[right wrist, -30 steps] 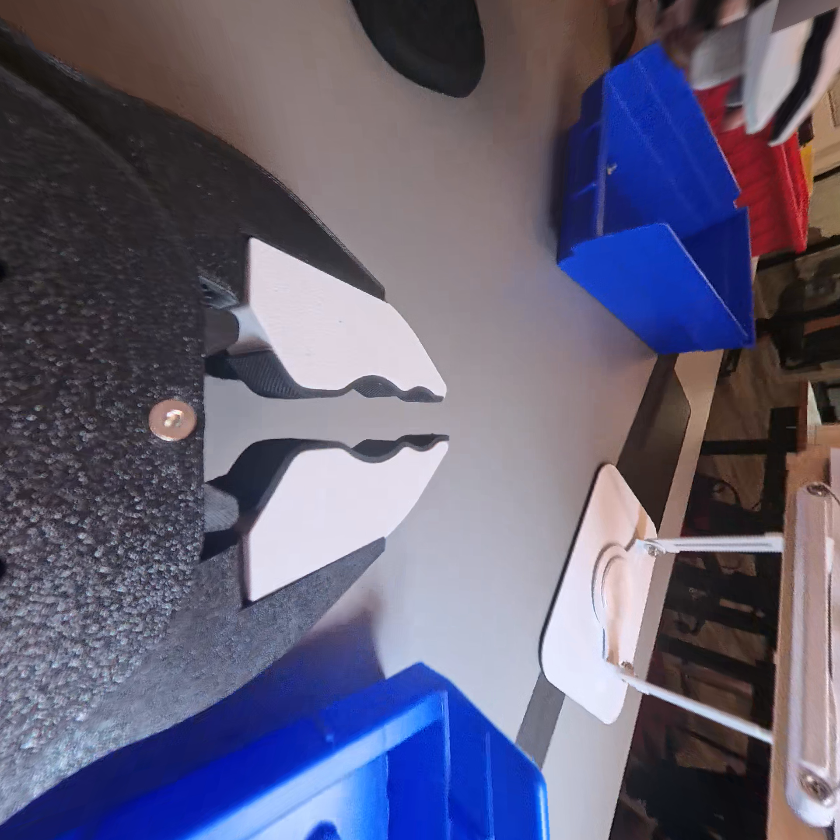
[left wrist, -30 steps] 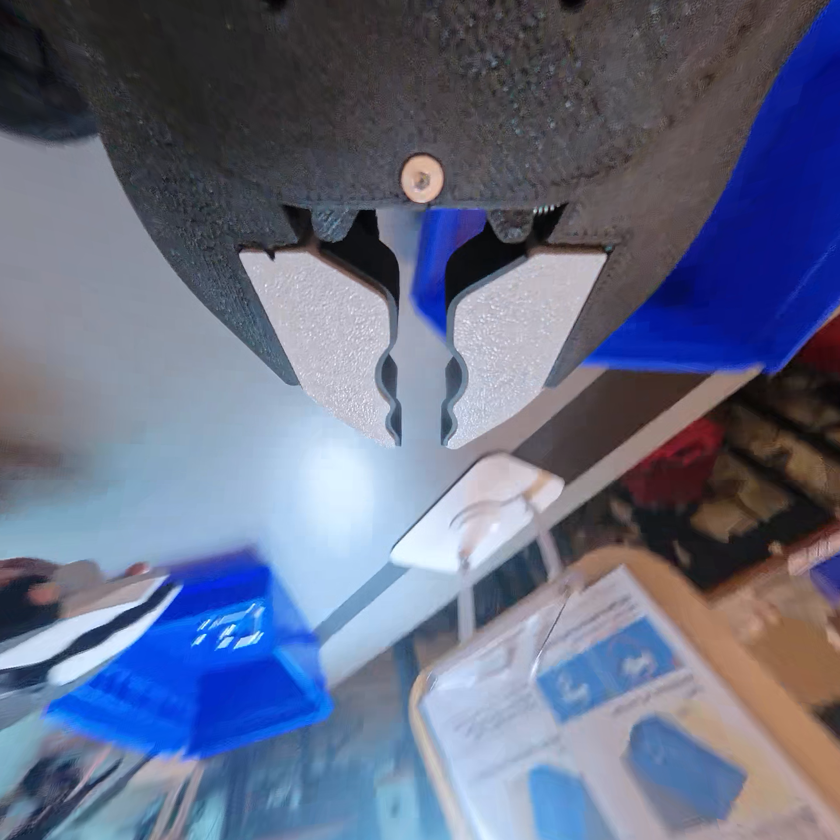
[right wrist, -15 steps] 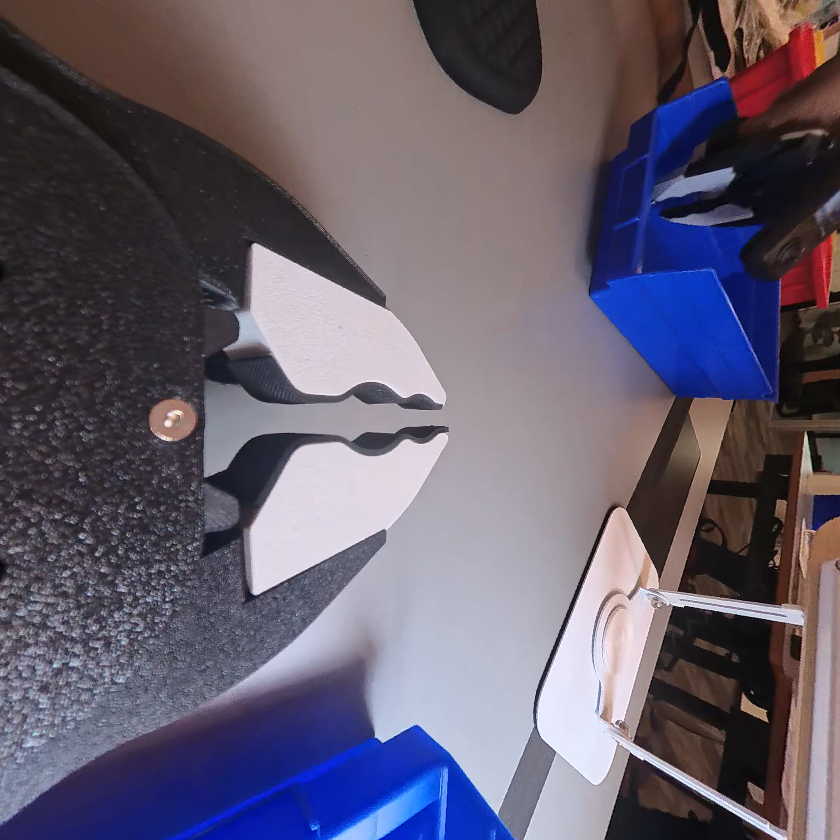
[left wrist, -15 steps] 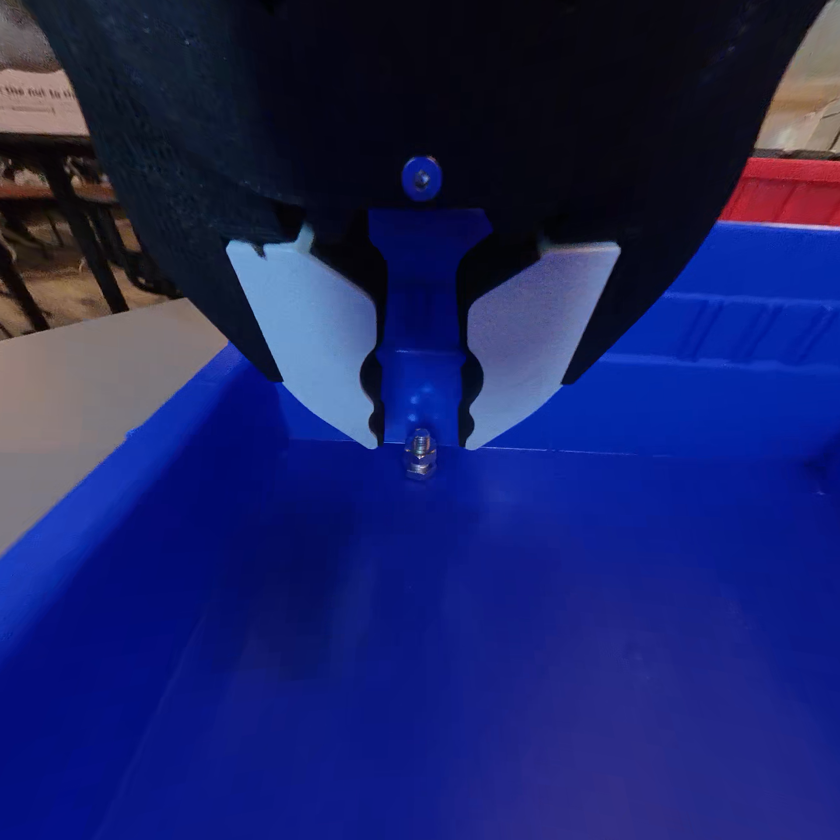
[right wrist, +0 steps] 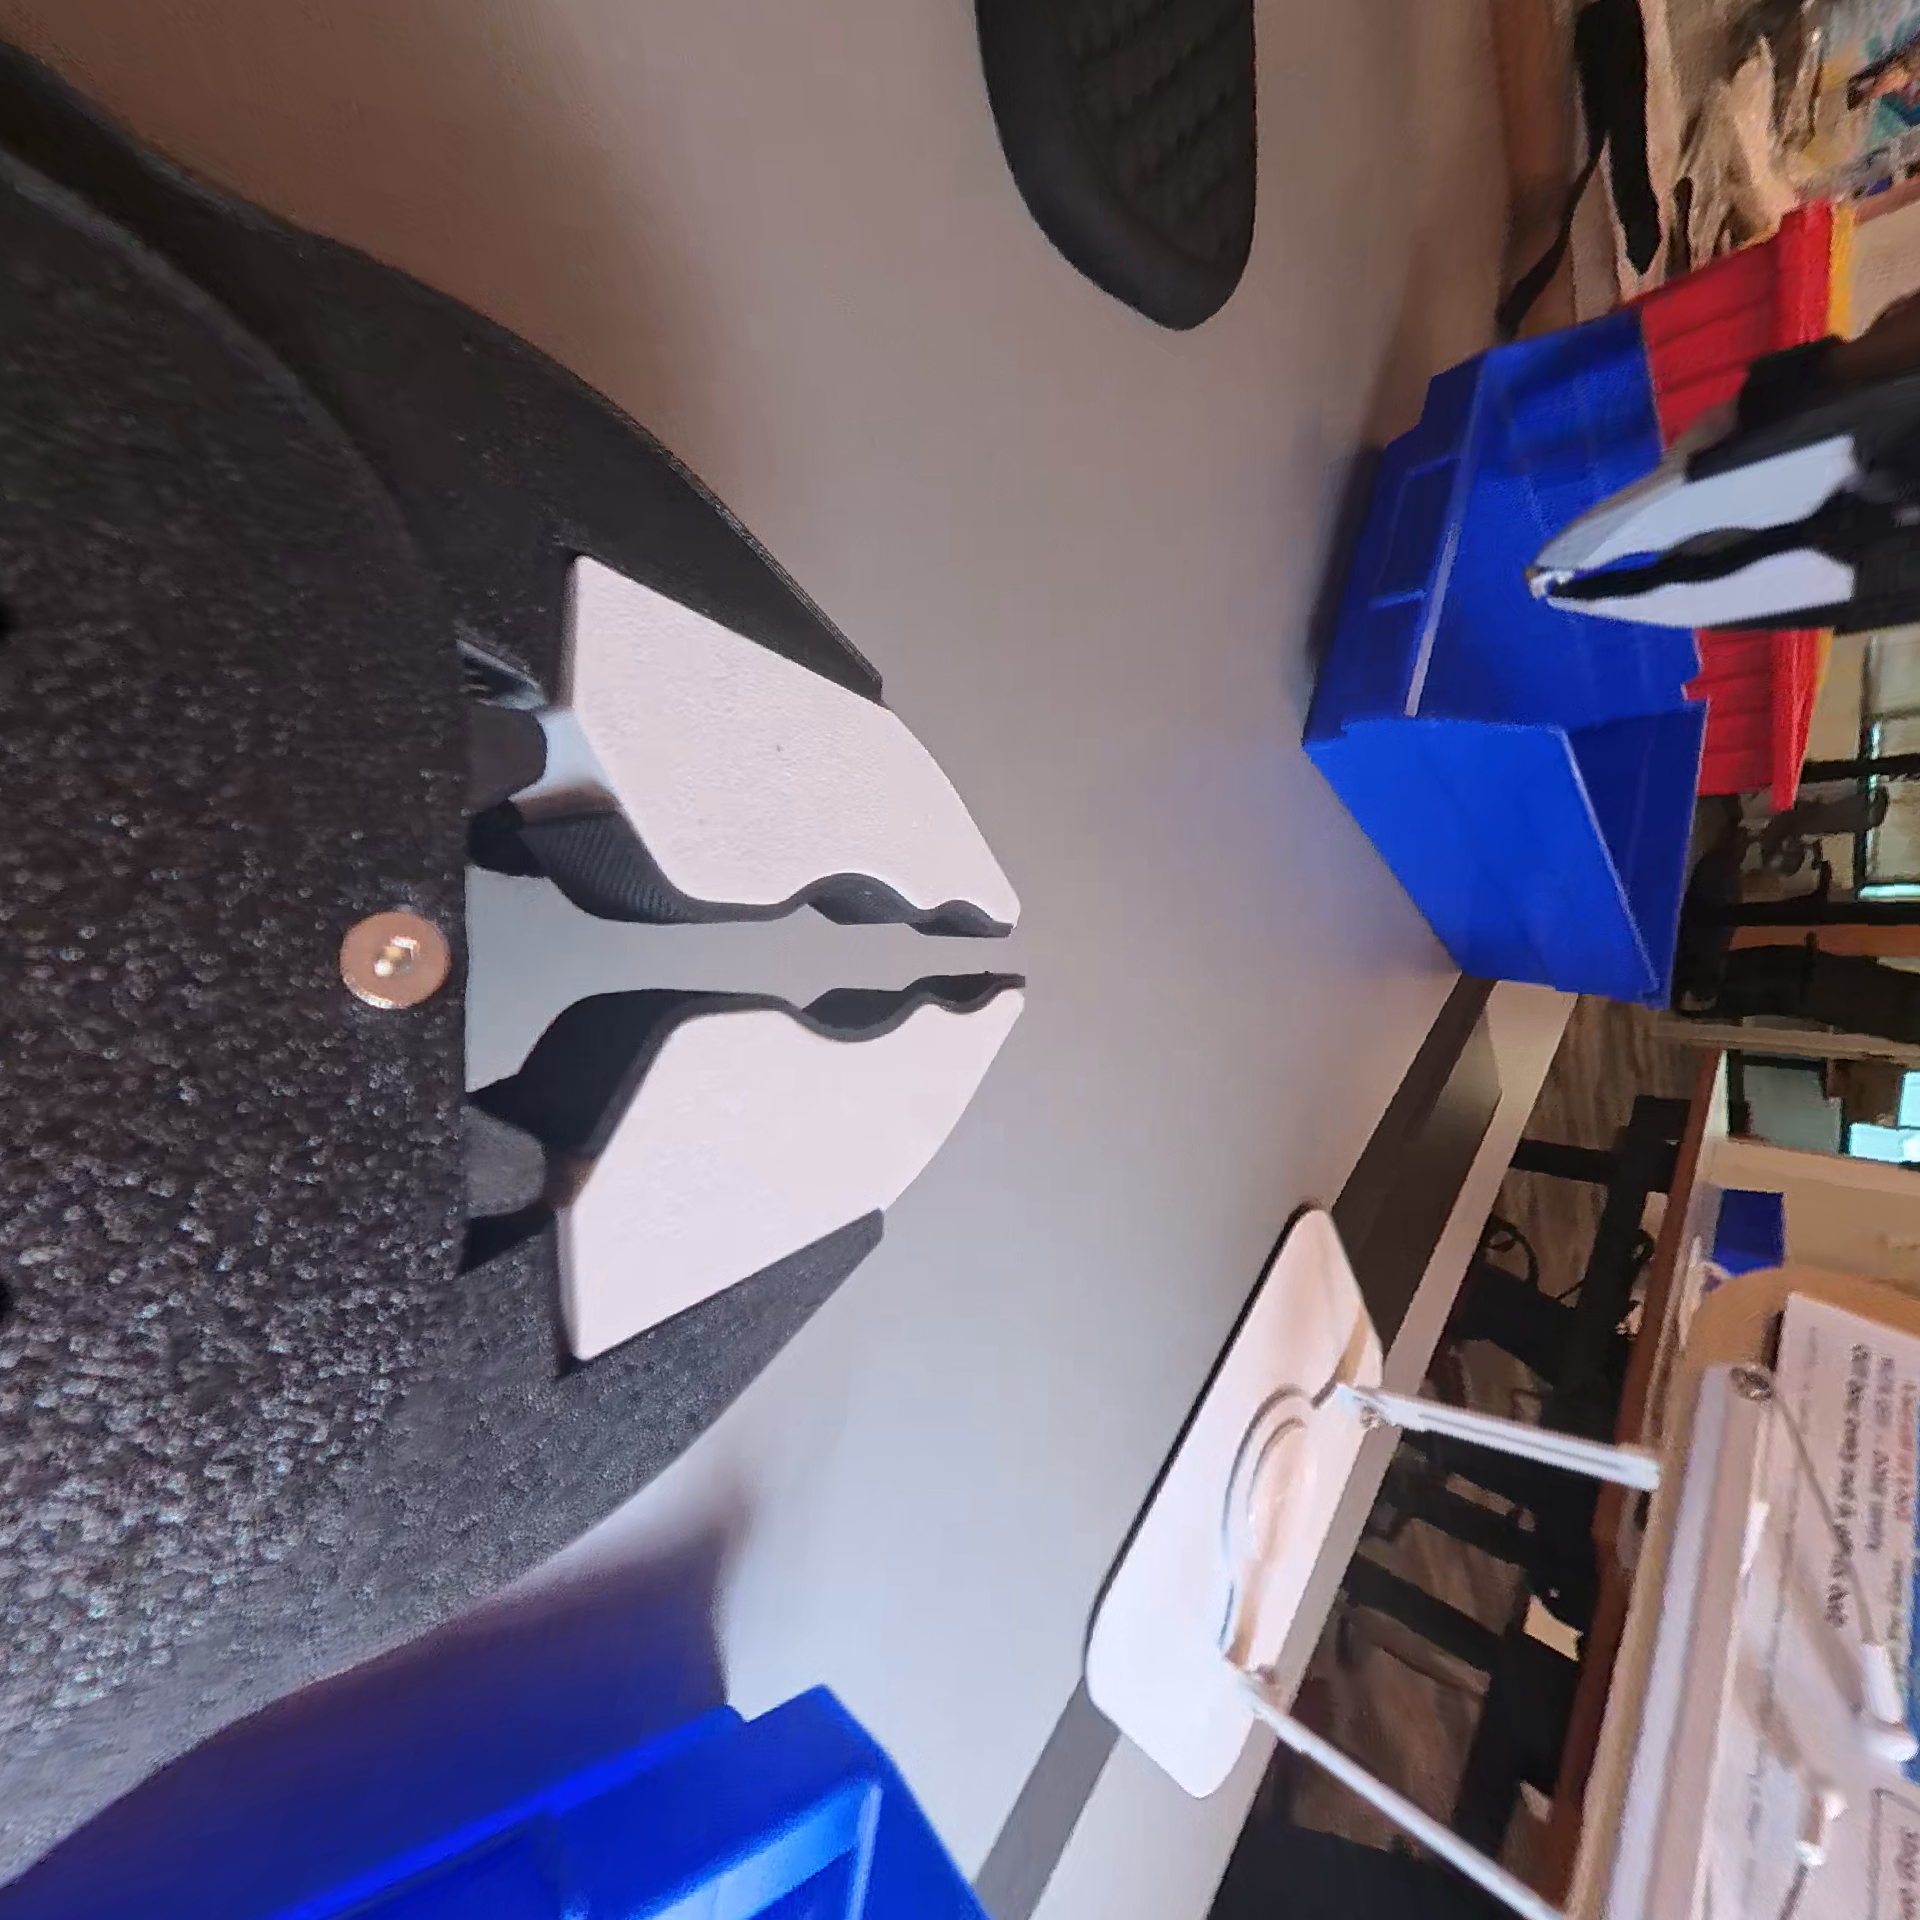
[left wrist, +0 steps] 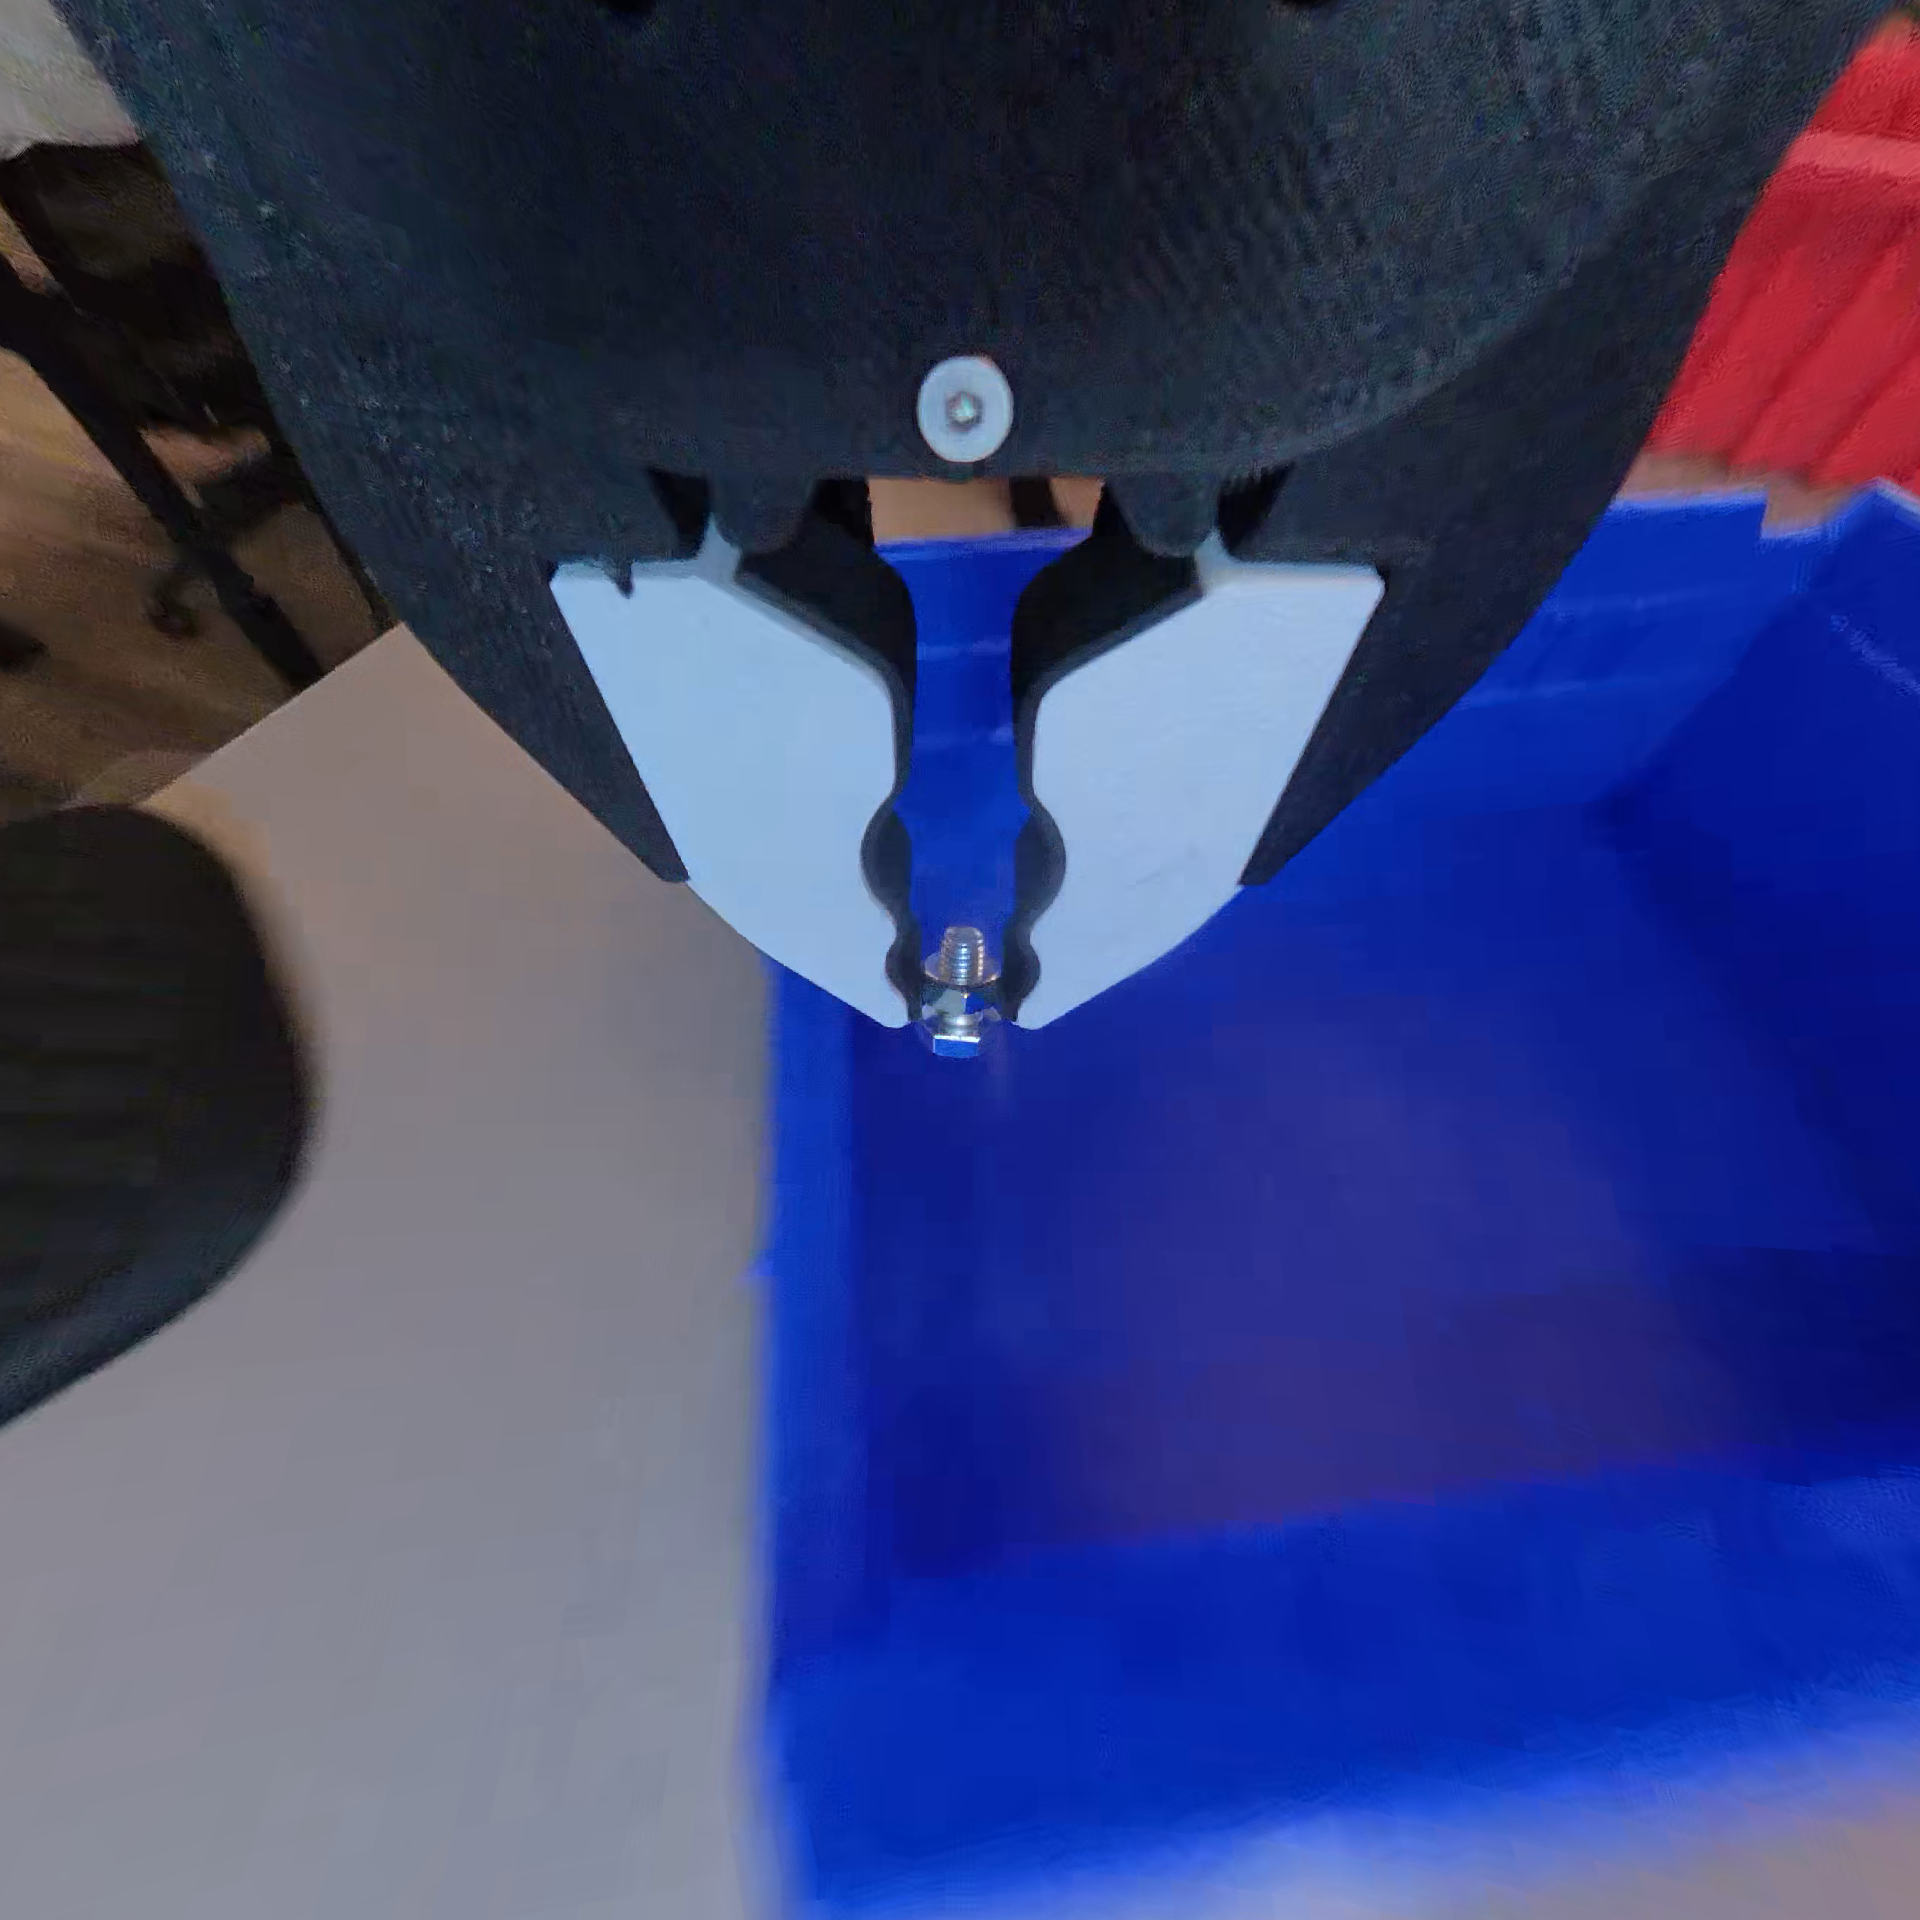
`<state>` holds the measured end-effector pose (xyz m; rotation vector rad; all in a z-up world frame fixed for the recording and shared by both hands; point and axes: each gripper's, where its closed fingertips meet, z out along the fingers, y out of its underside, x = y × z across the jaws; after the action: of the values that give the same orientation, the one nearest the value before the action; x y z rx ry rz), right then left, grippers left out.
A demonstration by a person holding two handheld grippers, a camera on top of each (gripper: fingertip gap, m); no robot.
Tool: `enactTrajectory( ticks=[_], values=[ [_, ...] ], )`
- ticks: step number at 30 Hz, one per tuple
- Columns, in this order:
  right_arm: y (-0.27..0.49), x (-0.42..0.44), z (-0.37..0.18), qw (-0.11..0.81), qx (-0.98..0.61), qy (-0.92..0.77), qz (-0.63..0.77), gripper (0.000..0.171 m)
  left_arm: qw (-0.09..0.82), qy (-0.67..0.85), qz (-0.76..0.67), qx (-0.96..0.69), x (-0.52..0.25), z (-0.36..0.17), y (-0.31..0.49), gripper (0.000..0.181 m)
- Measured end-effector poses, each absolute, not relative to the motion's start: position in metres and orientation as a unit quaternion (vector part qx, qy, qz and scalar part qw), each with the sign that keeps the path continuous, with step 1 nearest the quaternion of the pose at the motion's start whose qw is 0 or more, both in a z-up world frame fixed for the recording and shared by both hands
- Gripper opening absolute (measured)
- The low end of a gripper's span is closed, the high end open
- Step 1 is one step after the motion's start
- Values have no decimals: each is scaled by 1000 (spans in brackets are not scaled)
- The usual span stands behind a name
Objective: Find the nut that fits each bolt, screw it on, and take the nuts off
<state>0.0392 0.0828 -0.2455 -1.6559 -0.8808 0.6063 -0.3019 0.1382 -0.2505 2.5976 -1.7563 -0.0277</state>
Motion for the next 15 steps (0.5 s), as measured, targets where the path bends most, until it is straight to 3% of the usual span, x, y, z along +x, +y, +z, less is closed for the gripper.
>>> enactTrajectory(
  ticks=[6,15],
  values=[
    [62,-24,-229,578,-637,-470,198,18,-108,-612,119,775,-166,-215,96,15],
    [72,-65,-217,619,-606,-494,77,23,-102,-593,210,771,-60,-210,67,15]
  ],
)
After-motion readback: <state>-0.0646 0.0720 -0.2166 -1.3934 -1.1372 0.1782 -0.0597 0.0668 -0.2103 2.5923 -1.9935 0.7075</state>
